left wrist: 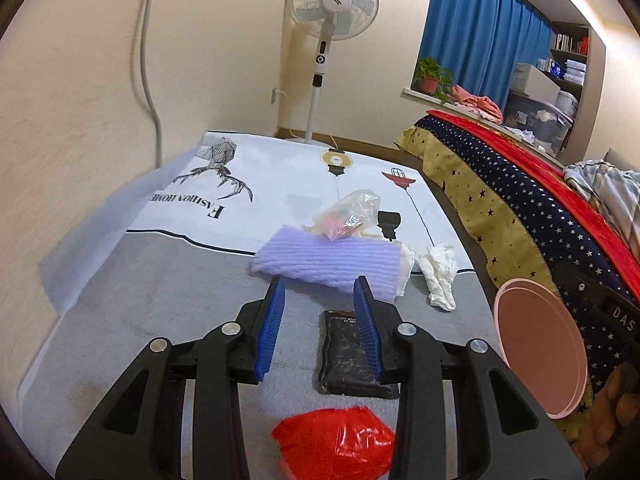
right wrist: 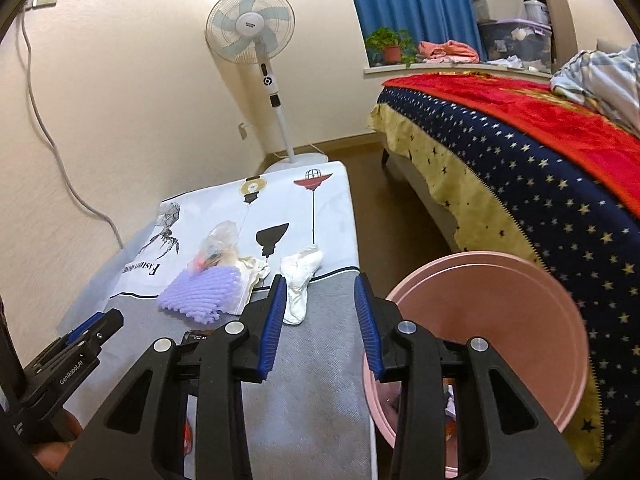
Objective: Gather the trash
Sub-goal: 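Move both open tools back over the mat toward the white cloth and black pouch, then grasp the white cloth with the right tool while the left tool closes on the black pouch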
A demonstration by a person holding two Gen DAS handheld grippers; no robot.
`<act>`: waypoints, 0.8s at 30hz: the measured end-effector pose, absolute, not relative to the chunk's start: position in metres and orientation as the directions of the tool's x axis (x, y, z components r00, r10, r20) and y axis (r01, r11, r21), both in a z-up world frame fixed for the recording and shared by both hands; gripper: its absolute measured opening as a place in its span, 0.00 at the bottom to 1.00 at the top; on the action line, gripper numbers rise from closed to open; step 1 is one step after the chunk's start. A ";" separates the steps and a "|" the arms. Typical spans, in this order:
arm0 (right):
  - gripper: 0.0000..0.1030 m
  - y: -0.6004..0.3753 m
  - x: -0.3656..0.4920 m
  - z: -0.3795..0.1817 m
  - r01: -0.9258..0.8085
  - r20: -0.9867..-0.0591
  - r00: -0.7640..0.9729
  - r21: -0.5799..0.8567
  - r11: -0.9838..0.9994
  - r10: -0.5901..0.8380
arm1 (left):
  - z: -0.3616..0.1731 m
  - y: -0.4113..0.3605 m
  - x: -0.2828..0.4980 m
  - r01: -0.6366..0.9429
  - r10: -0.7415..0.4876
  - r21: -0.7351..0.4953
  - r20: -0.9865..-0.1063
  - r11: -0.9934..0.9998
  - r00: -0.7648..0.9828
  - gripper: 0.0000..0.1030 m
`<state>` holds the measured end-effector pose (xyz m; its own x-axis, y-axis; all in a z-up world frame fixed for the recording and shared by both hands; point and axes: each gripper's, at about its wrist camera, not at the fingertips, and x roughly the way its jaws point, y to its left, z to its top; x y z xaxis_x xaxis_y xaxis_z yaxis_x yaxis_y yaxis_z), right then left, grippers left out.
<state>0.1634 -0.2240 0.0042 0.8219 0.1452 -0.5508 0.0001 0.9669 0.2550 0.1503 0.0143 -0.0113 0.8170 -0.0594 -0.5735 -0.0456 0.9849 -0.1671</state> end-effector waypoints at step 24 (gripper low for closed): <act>0.40 -0.215 0.219 -0.038 -0.015 -0.614 0.767 0.271 0.962 0.185 | -0.061 0.013 0.237 -0.179 -0.158 -0.377 -0.707 0.909 0.690 0.69</act>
<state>0.2192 -0.2154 -0.0377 0.7675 0.1851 -0.6138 -0.0153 0.9624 0.2711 0.2369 0.0129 -0.0615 0.6897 -0.1578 -0.7067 -0.1790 0.9086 -0.3775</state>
